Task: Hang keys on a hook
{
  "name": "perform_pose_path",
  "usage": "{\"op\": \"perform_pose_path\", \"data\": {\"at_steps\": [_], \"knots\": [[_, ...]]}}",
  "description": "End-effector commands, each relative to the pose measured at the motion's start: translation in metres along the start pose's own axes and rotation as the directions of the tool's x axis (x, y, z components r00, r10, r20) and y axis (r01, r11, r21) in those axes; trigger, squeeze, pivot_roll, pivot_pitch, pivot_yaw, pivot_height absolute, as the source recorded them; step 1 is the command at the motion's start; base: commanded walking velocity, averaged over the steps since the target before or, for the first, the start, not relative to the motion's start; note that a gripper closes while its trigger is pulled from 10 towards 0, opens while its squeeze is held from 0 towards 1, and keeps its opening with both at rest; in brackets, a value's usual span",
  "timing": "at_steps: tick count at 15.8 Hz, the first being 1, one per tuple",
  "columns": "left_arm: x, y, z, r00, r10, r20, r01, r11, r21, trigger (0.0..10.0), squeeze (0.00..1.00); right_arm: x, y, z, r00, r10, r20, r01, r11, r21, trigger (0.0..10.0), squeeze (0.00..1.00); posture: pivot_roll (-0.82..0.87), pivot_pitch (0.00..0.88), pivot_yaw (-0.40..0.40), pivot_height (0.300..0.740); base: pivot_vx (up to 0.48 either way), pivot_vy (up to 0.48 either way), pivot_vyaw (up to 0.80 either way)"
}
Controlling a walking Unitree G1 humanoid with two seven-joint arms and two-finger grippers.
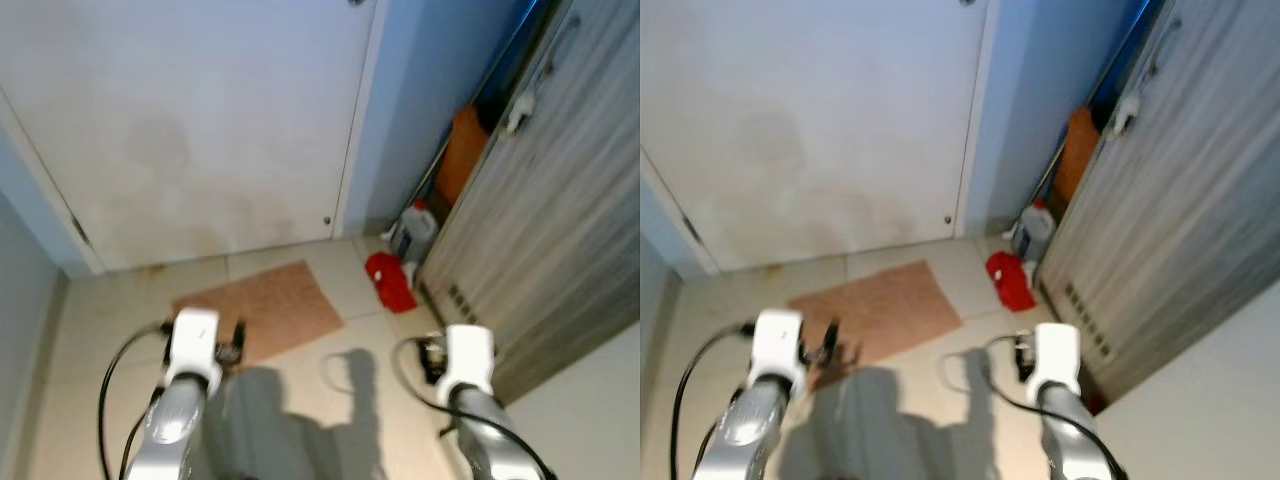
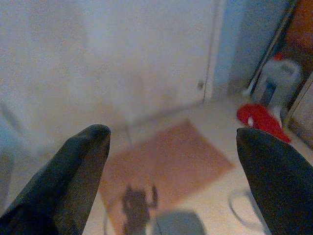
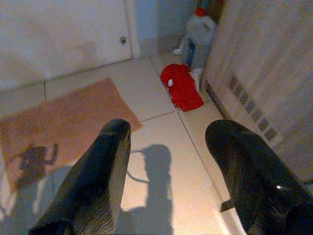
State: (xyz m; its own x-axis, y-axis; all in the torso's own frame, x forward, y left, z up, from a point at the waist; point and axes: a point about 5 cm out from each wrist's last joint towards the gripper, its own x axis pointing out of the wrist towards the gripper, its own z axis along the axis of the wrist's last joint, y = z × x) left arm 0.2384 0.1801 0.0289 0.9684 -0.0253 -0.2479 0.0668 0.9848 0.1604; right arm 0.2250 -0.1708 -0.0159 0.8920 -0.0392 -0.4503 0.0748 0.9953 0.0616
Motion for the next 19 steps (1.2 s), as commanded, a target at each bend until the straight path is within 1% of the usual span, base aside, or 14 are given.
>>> {"op": "perform_pose_path", "data": {"at_steps": [1,2,4,5,7,8,10,11,12,13,14,16,18,19], "knots": [[0.005,-0.007,0.012,0.997,-0.054,0.057,0.051,0.998,0.044,10.0,0.7,-0.004,-0.007,0.002,0.999,-0.039,0.021,0.038,0.999,0.034,10.0,0.0,-0.04,0.0,-0.016,0.74,0.0,0.0,-0.63],[0.006,-0.008,0.011,0.997,-0.064,0.051,0.061,0.996,0.057,10.0,0.0,-0.01,-0.004,0.002,0.999,-0.021,0.045,0.02,0.999,0.028,10.0,0.0,-0.05,0.0,-0.001,0.74,0.0,0.0,-0.63],[0.005,-0.004,0.004,1.0,-0.018,0.019,0.018,1.0,0.007,10.0,0.0,-0.021,0.002,0.006,0.99,0.001,0.139,0.002,1.0,-0.019,10.0,0.0,-0.07,0.0,0.015,0.74,0.0,0.0,-0.7],[-0.001,-0.003,-0.004,1.0,-0.004,0.004,0.004,1.0,-0.017,10.0,0.0,-0.027,-0.002,0.009,0.981,-0.015,0.194,0.03,0.997,-0.074,10.0,0.0,-0.07,0.001,0.007,0.74,0.0,0.0,-0.8],[-0.018,-0.002,-0.008,1.0,0.001,0.025,-0.001,1.0,-0.004,10.0,0.0,-0.028,-0.004,0.01,0.987,0.03,0.159,-0.019,0.997,-0.07,10.0,0.0,-0.05,0.025,-0.045,0.74,0.0,0.0,-0.8],[-0.028,-0.002,-0.002,0.998,0.018,0.058,-0.019,1.0,0.006,10.0,0.0,-0.028,-0.004,0.01,0.989,0.064,0.136,-0.053,0.995,-0.081,10.0,0.0,-0.03,0.04,-0.074,0.74,0.0,0.0,-0.8],[-0.025,0.0,0.007,0.997,0.028,0.068,-0.029,1.0,0.005,10.0,0.0,-0.027,-0.007,0.009,0.993,0.039,0.115,-0.031,0.997,-0.069,10.0,0.0,-0.02,0.055,-0.071,0.74,0.0,0.0,-0.8],[-0.027,-0.007,0.002,0.999,-0.029,0.019,0.027,0.997,0.078,10.0,0.0,-0.028,-0.009,0.009,0.994,0.033,0.107,-0.027,0.998,-0.062,10.0,0.0,-0.01,0.062,-0.062,0.74,0.0,0.0,-0.8],[-0.025,-0.011,0.005,0.999,-0.042,0.02,0.041,0.995,0.087,10.0,0.0,-0.027,-0.012,0.009,0.994,0.023,0.104,-0.017,0.998,-0.055,10.0,0.0,-0.01,0.061,-0.061,0.74,0.0,0.0,-0.8],[-0.013,-0.013,0.014,0.999,-0.032,0.032,0.03,0.996,0.08,10.0,0.0,-0.024,-0.018,0.018,0.993,-0.003,0.12,0.009,0.999,-0.051,10.0,0.0,-0.05,0.045,-0.025,0.74,0.0,0.0,-0.8],[-0.004,-0.011,0.015,0.998,-0.055,0.04,0.053,0.998,0.035,10.0,0.0,-0.023,-0.014,0.026,0.988,-0.019,0.154,0.027,0.998,-0.053,10.0,0.0,-0.08,0.062,-0.011,0.74,0.0,0.0,-0.8],[-0.001,-0.009,0.017,0.998,-0.056,0.032,0.054,0.997,0.055,10.0,0.0,-0.027,-0.014,0.019,0.988,-0.057,0.143,0.061,0.998,-0.018,10.0,0.0,-0.05,0.03,0.004,0.74,0.0,0.0,-0.8],[-0.001,0.003,0.02,0.999,-0.011,0.045,0.007,0.996,0.089,10.0,0.0,-0.02,0.001,0.015,0.993,0.017,0.116,-0.009,0.997,-0.077,10.0,0.0,-0.02,0.024,0.007,0.74,0.0,0.0,-0.8],[-0.004,0.0,0.021,0.999,-0.029,0.045,0.024,0.994,0.103,10.0,0.0,-0.021,0.0,0.015,0.994,0.026,0.111,-0.015,0.995,-0.1,10.0,0.0,-0.03,0.034,0.015,0.74,0.0,0.0,-0.8]]}}
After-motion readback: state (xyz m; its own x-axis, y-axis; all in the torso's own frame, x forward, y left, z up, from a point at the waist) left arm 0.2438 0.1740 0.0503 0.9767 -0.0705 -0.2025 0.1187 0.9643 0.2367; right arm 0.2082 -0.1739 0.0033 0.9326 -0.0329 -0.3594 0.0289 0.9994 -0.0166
